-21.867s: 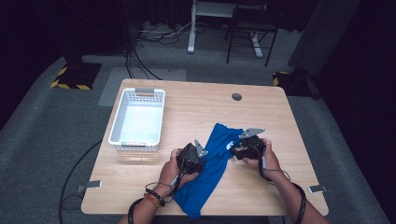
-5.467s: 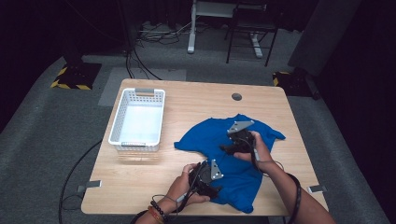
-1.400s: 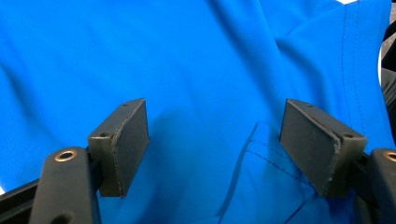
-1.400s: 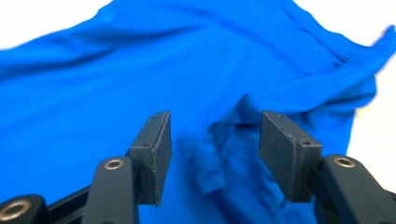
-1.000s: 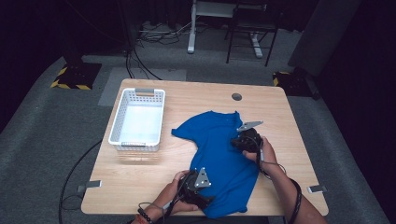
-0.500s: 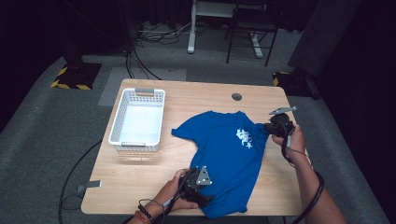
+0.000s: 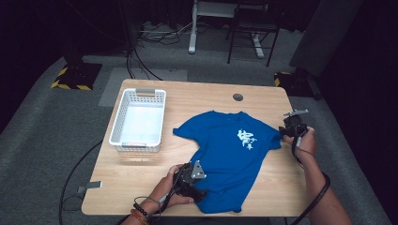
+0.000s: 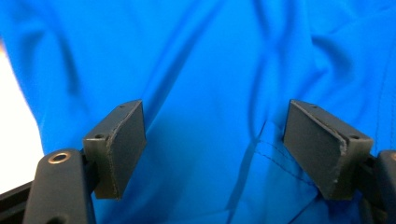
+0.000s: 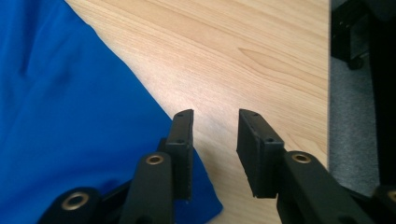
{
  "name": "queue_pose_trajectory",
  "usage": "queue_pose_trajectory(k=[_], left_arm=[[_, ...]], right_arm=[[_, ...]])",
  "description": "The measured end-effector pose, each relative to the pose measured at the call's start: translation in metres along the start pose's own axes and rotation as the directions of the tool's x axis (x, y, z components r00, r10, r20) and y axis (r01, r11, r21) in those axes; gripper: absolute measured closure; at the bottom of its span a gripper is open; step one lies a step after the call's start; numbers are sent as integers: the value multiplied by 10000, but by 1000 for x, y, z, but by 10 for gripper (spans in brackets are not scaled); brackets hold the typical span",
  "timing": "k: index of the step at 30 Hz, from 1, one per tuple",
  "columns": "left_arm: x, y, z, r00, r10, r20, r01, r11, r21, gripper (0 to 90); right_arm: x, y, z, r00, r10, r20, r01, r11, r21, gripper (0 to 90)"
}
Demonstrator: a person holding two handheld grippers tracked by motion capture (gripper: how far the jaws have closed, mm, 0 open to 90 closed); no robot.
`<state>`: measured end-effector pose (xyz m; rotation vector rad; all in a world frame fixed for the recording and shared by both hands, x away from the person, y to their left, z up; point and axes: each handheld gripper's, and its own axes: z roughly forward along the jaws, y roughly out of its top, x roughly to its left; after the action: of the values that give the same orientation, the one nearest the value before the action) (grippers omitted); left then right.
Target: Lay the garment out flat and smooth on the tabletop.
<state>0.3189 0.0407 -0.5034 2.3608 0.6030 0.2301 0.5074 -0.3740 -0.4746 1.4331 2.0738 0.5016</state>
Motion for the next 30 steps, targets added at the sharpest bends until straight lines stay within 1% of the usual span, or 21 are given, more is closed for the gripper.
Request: queue_pose_trajectory(k=[3,4,5,6,7,9,10,11,12,14,16,17,18,19,20,21,23,26,28,29,30], left_arm=[[0,-2,-3,9997,-118,-204,115,9998,-169,214],[-1,-2,-3,9995,-175,-245,170,9996,-219,214],[-1,-2,-4,9997,-163,-198,158,9996,-246,214],[-2,-1,-5,9997,-163,-160,157,9993,-343,215],[-3,-1,-7,9997,-157,-184,148,9988,-476,219],[-4,1,-10,9998,-158,-146,150,9983,-565,223],[-5,2,-11,9997,-160,-194,147,9979,-631,224],[-4,2,-12,9995,-216,-221,200,9972,-726,227],[-4,3,-14,9994,-277,-196,262,9968,-751,231],[-2,5,-20,9994,-239,-249,215,9955,-919,230],[0,8,-24,9987,-380,-352,345,9949,-950,230],[0,10,-25,9985,-338,-435,293,9946,-996,228],[0,12,-24,9985,-343,-429,298,9944,-1013,228],[-1,13,-21,9985,-273,-481,231,9960,-860,228],[-1,14,-17,9980,-140,-617,96,9973,-722,227],[-1,14,-13,9978,-114,-650,75,9982,-601,226],[3,14,-5,9982,-282,-537,258,9987,-439,228],[7,13,3,9977,-355,-578,339,9990,-279,228],[9,12,7,9969,-380,-685,374,9992,-108,228],[11,11,9,9961,-323,-819,328,9994,52,229],[13,11,9,9963,-445,-741,447,9990,13,220]], right_arm=[[6,-8,-17,9980,-147,-619,93,9962,-865,541],[11,-13,-25,9943,-408,-988,288,9924,-1197,530],[18,-18,-33,9848,-829,-1528,585,9857,-1578,508],[27,-24,-42,9695,-1323,-2065,920,9768,-1936,502],[37,-31,-51,9427,-1898,-2745,1298,9663,-2224,487],[59,-47,-68,8635,-3330,-3788,2355,9303,-2811,476],[69,-55,-77,8080,-3838,-4471,2688,9153,-2999,468],[81,-64,-85,7423,-4421,-5035,3144,8934,-3209,448],[92,-73,-92,6895,-4953,-5284,3602,8675,-3431,433],[113,-89,-103,6044,-5659,-5607,4279,8243,-3707,397],[129,-100,-112,5393,-6222,-5675,4872,7802,-3923,375],[136,-104,-116,5119,-6378,-5755,4994,7660,-4047,370],[141,-107,-118,4916,-6442,-5860,5023,7594,-4135,366],[146,-110,-120,4722,-6600,-5843,5193,7439,-4207,364],[151,-112,-120,4585,-6768,-5759,5412,7267,-4232,363],[155,-114,-120,4470,-6831,-5776,5519,7187,-4229,363],[158,-116,-117,4366,-6819,-5868,5567,7172,-4192,364],[161,-117,-112,4332,-6752,-5971,5547,7218,-4138,383],[160,-115,-110,4493,-6695,-5915,5416,7307,-4156,433],[160,-115,-110,4492,-6722,-5885,5430,7285,-4176,453],[160,-114,-109,4559,-6687,-5873,5396,7325,-4151,501]])
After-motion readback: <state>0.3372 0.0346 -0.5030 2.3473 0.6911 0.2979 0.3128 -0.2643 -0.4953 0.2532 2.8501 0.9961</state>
